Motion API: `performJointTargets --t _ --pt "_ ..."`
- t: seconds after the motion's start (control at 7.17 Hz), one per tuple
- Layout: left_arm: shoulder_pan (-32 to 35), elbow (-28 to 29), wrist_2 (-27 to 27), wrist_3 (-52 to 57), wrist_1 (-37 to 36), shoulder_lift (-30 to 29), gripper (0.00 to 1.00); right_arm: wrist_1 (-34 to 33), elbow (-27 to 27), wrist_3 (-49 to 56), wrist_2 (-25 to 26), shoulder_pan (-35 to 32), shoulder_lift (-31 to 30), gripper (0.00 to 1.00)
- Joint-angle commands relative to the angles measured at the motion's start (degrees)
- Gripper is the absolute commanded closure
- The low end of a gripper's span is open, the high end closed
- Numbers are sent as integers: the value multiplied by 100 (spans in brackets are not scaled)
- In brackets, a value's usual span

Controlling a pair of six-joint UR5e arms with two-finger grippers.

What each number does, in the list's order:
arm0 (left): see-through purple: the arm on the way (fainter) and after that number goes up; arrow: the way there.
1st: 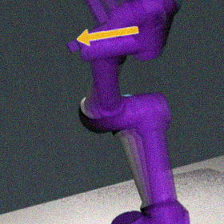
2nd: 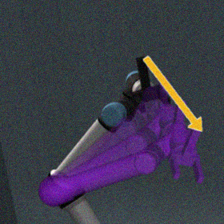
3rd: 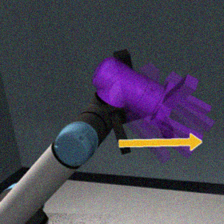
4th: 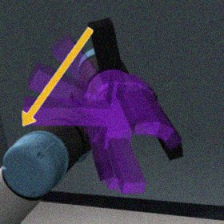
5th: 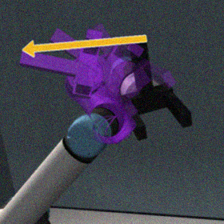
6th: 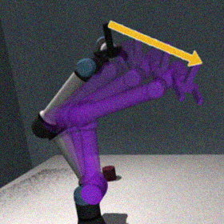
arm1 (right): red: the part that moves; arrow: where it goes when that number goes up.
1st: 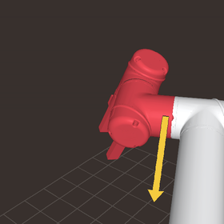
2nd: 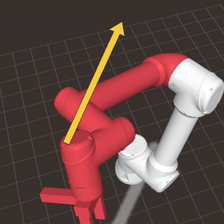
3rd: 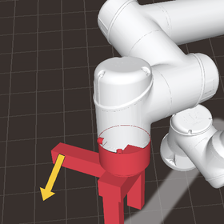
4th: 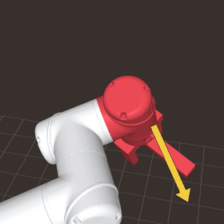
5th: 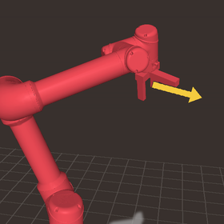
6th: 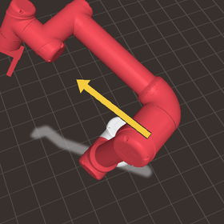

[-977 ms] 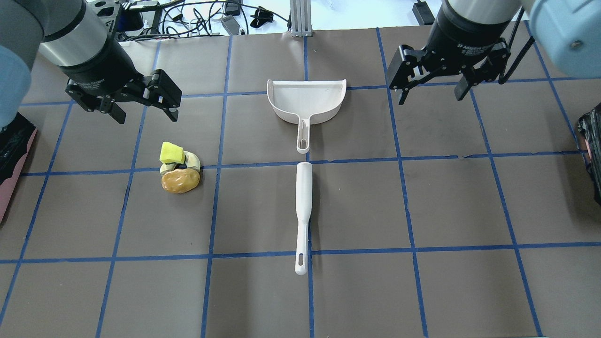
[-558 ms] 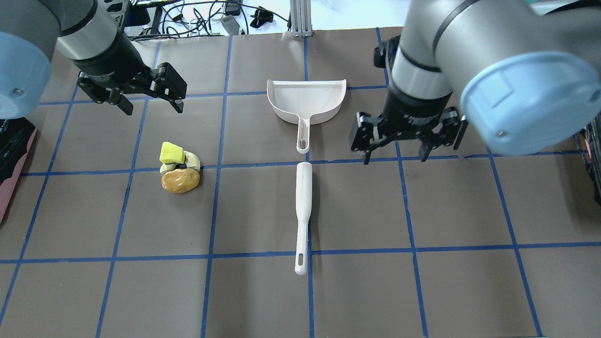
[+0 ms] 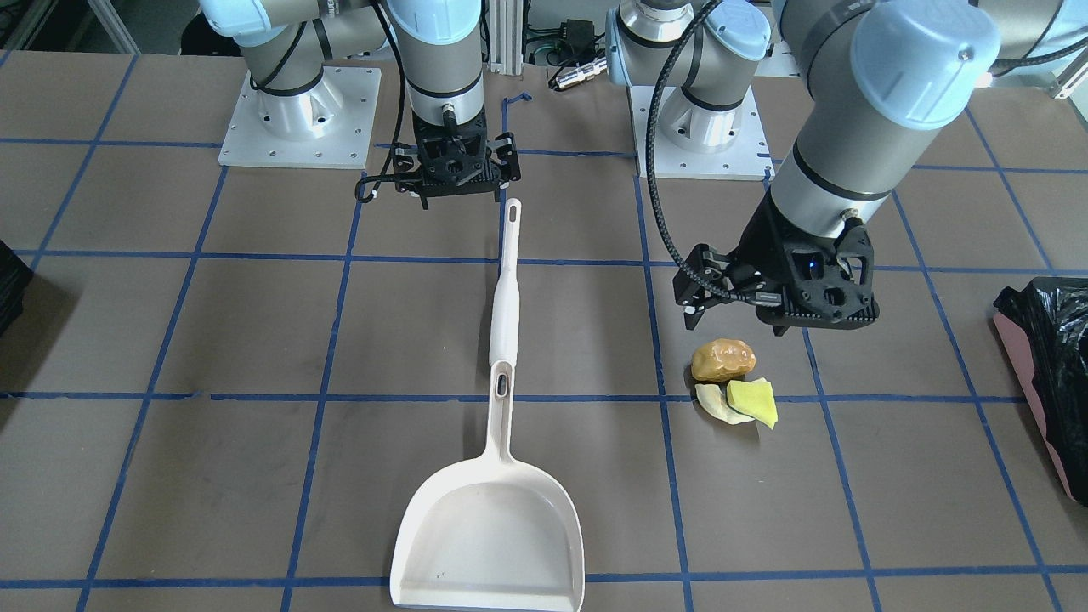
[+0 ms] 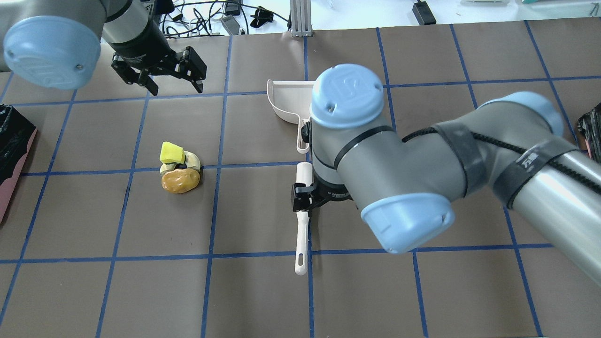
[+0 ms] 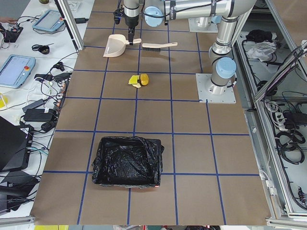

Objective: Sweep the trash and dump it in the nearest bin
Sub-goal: 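Move right gripper to the white brush handle while left gripper approaches the dustpan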

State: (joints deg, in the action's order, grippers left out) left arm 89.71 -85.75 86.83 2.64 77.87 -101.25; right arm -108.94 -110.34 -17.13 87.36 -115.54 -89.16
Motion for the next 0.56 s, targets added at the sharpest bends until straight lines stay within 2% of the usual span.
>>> performJointTargets --t 0.0,0.28,0.42 --pt "336 548 9 -209 -220 -683 0 -1014 -715 -341 -479 -162 275 0" --pt "713 682 -8 -307 -893 -1193 1 -1103 -639 -633 -466 -626 565 1" --pt "837 700 -8 -307 -1010 -1404 1 -1164 -638 -686 -369 -706 697 4"
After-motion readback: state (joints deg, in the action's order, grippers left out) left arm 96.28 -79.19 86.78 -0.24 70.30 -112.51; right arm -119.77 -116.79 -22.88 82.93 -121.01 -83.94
